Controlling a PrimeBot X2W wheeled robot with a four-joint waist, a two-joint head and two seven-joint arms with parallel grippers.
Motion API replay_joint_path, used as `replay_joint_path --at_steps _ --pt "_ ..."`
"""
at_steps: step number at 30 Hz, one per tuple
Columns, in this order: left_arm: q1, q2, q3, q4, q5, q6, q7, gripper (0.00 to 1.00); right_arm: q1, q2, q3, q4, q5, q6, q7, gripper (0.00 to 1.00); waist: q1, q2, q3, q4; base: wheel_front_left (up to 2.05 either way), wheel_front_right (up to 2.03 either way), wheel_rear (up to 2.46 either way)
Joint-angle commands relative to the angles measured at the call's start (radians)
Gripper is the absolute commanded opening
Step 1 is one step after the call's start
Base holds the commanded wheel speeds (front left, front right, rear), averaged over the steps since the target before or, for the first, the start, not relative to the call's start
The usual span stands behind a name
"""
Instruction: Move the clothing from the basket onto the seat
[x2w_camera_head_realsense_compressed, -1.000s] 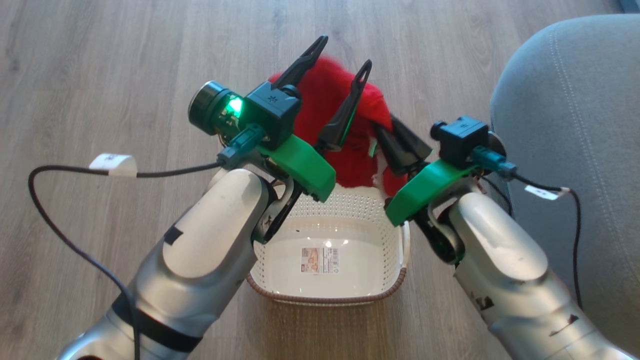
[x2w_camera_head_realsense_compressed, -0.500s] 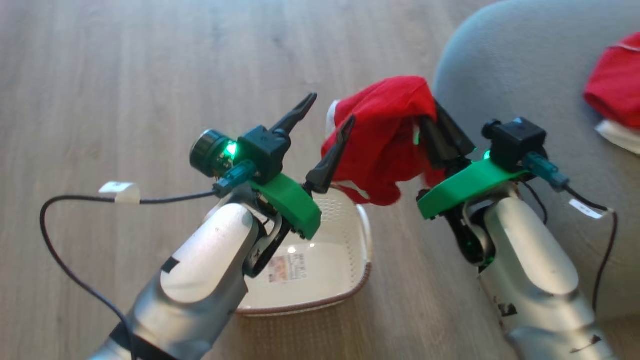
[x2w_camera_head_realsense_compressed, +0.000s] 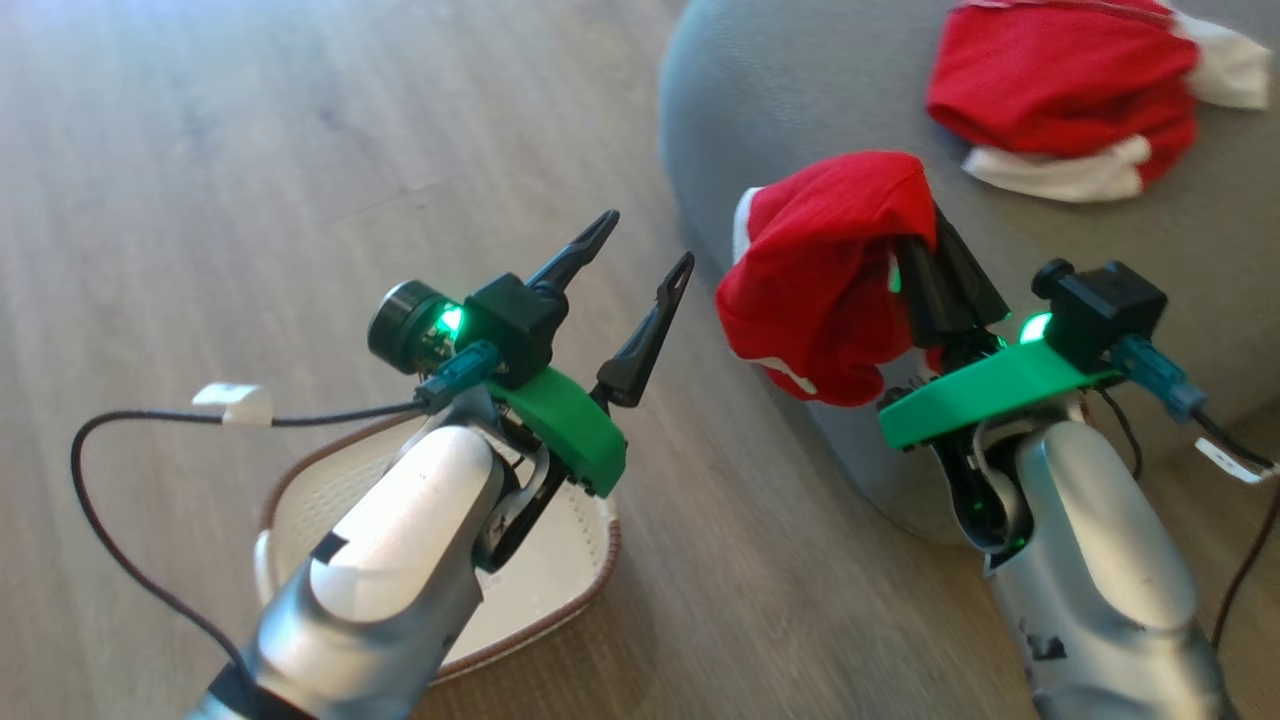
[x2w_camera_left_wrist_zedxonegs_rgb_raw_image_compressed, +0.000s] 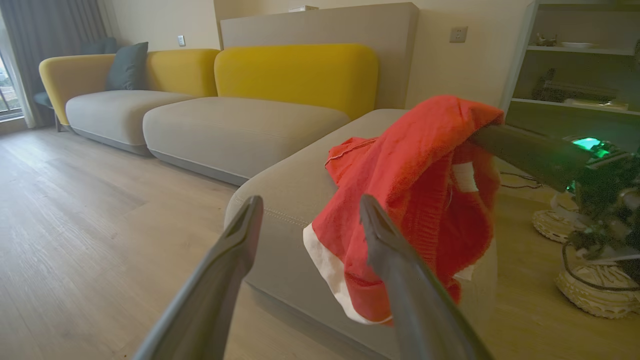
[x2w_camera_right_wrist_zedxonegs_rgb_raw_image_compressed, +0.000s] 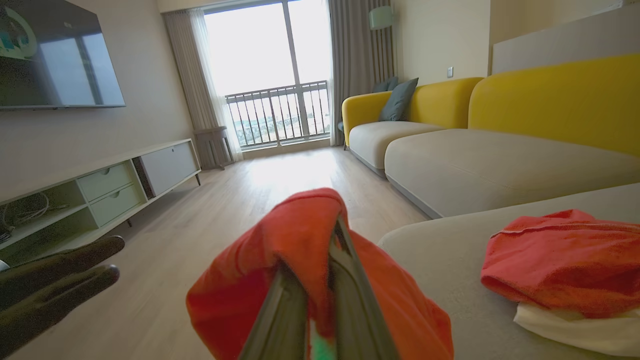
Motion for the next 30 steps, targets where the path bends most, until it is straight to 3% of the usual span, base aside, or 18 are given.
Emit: replay_joint_path --at_steps 1,12,22,30 --pt "-0.012 0.021 0.041 -0.036 0.014 -0.006 -0.012 1.0 -0.002 0.014 0.003 -0.055 -0.011 0.0 -0.007 0.0 0.0 0.0 0.01 -0.062 0.0 0.0 0.0" --pt "0.002 0.019 0.055 -0.068 0.052 -0.035 -0.012 1.0 0.079 0.012 -0.117 -0.155 -0.066 0.0 -0.007 0.0 0.0 0.0 0.063 -0.111 0.0 0.0 0.0" --pt "-0.026 0.032 0.035 -0.081 0.089 -0.061 -0.01 1.0 -0.108 -0.141 -0.197 -0.105 -0.162 0.0 -0.007 0.0 0.0 0.0 0.19 -0.118 0.0 0.0 0.0" --pt "-0.088 0.053 0.003 -0.174 0.118 -0.076 0.03 1.0 -0.296 -0.239 -0.267 -0.001 -0.193 0.0 -0.007 0.0 0.0 0.0 0.336 -0.063 0.0 0.0 0.0"
